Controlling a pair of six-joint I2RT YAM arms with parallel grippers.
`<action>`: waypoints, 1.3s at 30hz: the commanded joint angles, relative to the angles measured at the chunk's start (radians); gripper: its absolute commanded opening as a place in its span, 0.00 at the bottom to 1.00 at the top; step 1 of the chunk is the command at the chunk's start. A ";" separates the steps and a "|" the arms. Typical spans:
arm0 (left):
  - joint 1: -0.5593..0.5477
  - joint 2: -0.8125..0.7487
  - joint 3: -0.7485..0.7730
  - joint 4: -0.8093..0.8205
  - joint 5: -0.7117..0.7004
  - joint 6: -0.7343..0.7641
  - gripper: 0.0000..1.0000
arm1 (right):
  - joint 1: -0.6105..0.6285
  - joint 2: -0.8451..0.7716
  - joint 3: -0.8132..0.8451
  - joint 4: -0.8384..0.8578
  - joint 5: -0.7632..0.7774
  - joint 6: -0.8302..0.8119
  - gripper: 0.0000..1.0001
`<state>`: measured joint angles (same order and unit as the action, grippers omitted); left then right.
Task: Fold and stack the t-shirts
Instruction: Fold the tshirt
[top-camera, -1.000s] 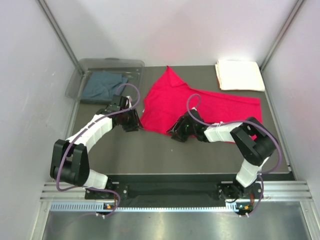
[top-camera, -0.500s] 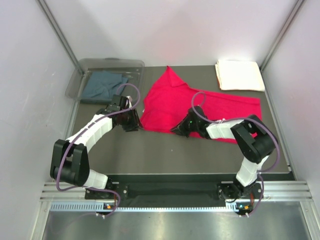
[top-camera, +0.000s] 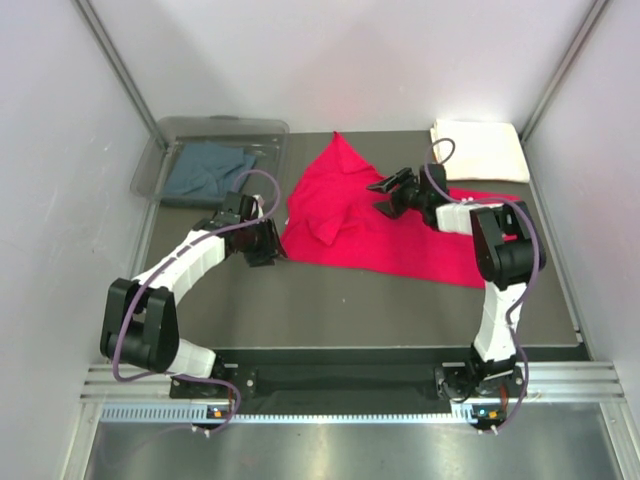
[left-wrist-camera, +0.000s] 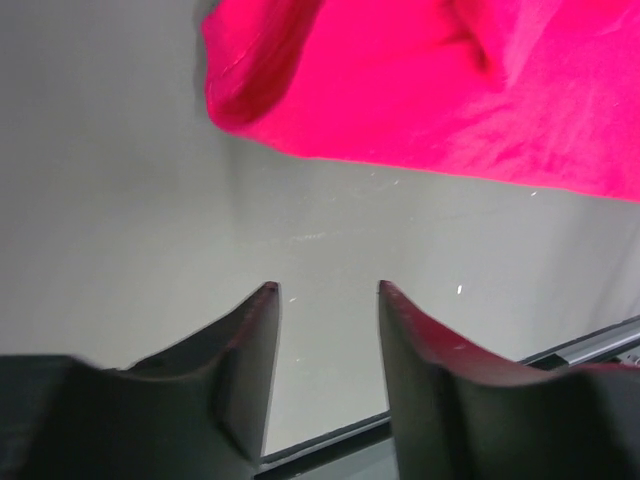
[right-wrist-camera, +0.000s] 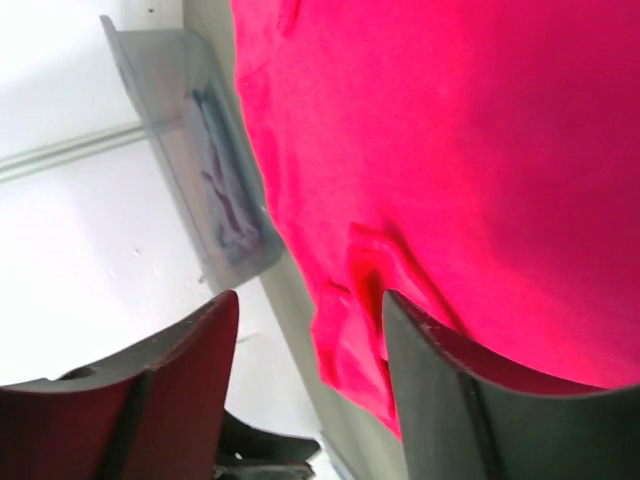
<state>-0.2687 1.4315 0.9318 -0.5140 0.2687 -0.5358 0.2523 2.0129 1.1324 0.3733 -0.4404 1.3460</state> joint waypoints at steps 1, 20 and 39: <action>0.005 -0.013 -0.022 0.051 0.009 -0.006 0.50 | -0.028 -0.103 0.038 -0.049 -0.089 -0.163 0.61; 0.008 0.277 -0.007 0.289 -0.183 -0.130 0.57 | -0.733 -0.792 -0.362 -1.122 0.282 -0.904 0.78; 0.008 0.328 0.002 0.239 -0.168 -0.119 0.00 | -0.894 -0.711 -0.473 -0.837 0.493 -0.754 0.66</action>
<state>-0.2623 1.7214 0.9428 -0.2028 0.1272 -0.6788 -0.6277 1.2842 0.6777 -0.5644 0.0288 0.5728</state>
